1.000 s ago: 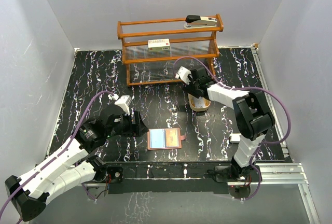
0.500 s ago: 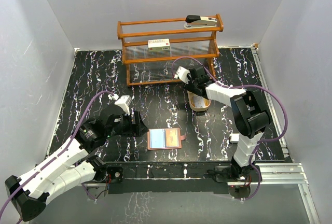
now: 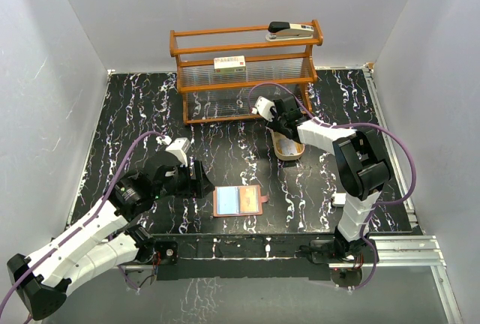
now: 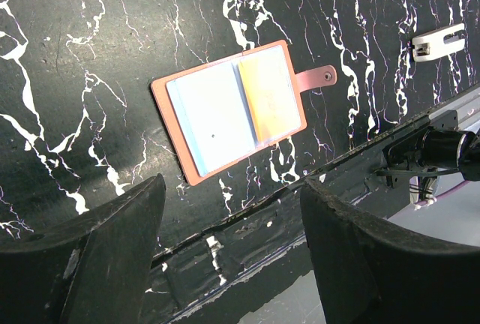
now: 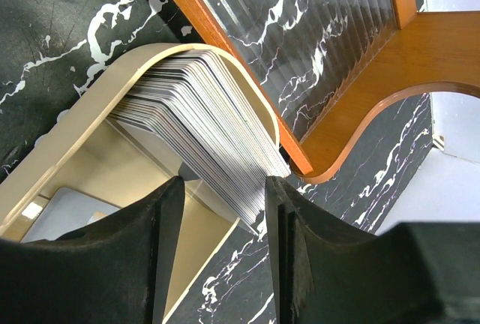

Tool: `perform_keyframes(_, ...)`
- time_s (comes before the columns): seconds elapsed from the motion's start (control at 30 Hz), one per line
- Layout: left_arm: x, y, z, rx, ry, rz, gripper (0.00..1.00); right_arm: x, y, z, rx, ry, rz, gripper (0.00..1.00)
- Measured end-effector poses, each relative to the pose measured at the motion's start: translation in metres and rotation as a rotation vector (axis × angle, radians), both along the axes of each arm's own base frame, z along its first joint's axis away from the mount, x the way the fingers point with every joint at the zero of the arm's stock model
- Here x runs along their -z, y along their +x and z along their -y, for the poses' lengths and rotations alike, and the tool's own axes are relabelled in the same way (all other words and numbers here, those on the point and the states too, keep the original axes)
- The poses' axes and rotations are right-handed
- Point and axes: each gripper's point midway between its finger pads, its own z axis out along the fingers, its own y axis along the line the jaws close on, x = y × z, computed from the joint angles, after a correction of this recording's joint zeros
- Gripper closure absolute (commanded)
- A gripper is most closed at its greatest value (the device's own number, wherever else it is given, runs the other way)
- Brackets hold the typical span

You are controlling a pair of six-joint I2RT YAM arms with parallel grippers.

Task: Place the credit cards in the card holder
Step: Pick up the credit card from the storage box.

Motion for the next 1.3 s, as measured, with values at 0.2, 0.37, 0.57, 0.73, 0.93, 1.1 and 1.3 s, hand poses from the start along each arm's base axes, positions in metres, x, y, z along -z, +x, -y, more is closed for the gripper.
perform_keyframes(0.2,0.0,0.0,0.0,0.0,-0.001,0.001,0.29,-0.001,0.0,0.0,0.001,0.0,0.001,0.56)
perform_keyframes(0.37,-0.001,0.0,0.0,0.0,-0.002,0.003,0.29,-0.003,0.001,0.0,0.002,-0.001,0.004,0.56)
perform_keyframes(0.57,-0.001,0.001,0.0,0.0,-0.003,0.003,0.29,-0.008,0.002,0.0,0.002,0.001,0.01,0.57)
perform_keyframes(0.73,-0.001,0.0,0.001,0.0,-0.003,0.003,0.29,-0.009,0.002,0.0,0.001,0.0,0.007,0.66)
perform_keyframes(0.93,-0.001,0.001,0.001,0.0,-0.003,0.003,0.29,-0.01,0.002,0.001,-0.001,-0.013,0.007,0.79)
perform_keyframes(1.1,-0.001,0.001,0.001,0.0,-0.005,0.005,0.29,-0.012,0.0,0.002,0.001,-0.017,-0.002,0.86)
perform_keyframes(1.3,-0.001,0.001,0.002,0.001,-0.005,0.004,0.29,-0.014,-0.003,0.002,-0.001,-0.01,-0.018,1.0)
